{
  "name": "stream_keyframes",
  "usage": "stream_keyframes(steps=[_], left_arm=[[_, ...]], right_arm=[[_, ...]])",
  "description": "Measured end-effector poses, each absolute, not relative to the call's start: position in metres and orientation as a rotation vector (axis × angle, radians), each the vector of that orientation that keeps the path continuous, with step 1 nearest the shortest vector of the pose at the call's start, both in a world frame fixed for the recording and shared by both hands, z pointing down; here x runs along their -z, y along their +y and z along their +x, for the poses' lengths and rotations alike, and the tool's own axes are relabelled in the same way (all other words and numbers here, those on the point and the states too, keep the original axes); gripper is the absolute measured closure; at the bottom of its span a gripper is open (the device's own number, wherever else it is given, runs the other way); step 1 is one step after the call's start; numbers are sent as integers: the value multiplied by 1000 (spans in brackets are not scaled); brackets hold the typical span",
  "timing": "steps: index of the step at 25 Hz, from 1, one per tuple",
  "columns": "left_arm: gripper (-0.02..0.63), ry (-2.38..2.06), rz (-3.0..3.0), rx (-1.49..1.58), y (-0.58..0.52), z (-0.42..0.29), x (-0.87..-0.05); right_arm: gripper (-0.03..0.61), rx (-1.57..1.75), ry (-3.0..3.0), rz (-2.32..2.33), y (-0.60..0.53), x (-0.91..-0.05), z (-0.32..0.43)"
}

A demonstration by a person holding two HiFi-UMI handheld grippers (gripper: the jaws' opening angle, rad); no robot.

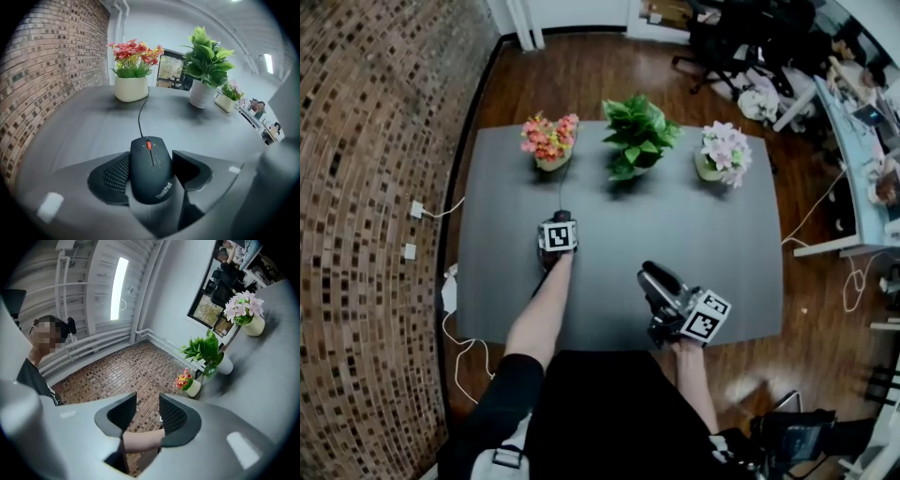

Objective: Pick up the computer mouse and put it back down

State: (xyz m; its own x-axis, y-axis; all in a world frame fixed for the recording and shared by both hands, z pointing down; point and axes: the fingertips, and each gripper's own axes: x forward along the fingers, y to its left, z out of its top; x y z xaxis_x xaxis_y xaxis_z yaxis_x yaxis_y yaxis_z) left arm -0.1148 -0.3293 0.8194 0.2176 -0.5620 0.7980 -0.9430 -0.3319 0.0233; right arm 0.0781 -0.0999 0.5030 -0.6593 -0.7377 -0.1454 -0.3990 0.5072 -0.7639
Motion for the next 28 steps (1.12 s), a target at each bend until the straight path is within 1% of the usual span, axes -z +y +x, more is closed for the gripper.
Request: stream_keyframes(steps=[2,5,8,12,14,16,18,20,23,24,25,26,28], left_arm=[[328,-1357,2003,-942,-325,-116,-819],[304,-1273,2034,-882,-317,-110,-820],[295,-1244,2093,-847,-318,-105,-811],[273,-1270,2009,-916,-312,-135,-824],[268,-1273,1978,-867,-307,-143,-822],[267,-1285,2043,-743,-308,-138,-794],[265,-1278,2135,-578,-297,-130,-749],[266,-1206,2203,-368,-276,-117,-705],[267,-1049,2237,-120,-247,-108,-666],[286,-979,2255,-43,-234,-107,-649],[321,-903,2276,36,-220,-107,-631],[336,-833,2293,109,-205,-108,-616],[339,-727,2307,221,-172,-110,-589]], right_arm=[[434,992,2310,-937,-100,-500,72],[434,995,2341,-934,-100,-495,60],[434,994,2371,-927,-102,-489,43],[434,982,2402,-864,-112,-491,20],[435,979,2416,-821,-118,-494,12],[434,981,2433,-802,-120,-491,6],[434,995,2448,-798,-116,-482,-2],[434,1012,2451,-800,-113,-479,-6],[436,1014,2432,-820,-113,-479,-5],[436,1011,2430,-822,-113,-477,-6],[440,1009,2431,-820,-112,-475,-7],[443,1008,2434,-817,-110,-472,-8],[458,1008,2435,-818,-102,-469,-8]])
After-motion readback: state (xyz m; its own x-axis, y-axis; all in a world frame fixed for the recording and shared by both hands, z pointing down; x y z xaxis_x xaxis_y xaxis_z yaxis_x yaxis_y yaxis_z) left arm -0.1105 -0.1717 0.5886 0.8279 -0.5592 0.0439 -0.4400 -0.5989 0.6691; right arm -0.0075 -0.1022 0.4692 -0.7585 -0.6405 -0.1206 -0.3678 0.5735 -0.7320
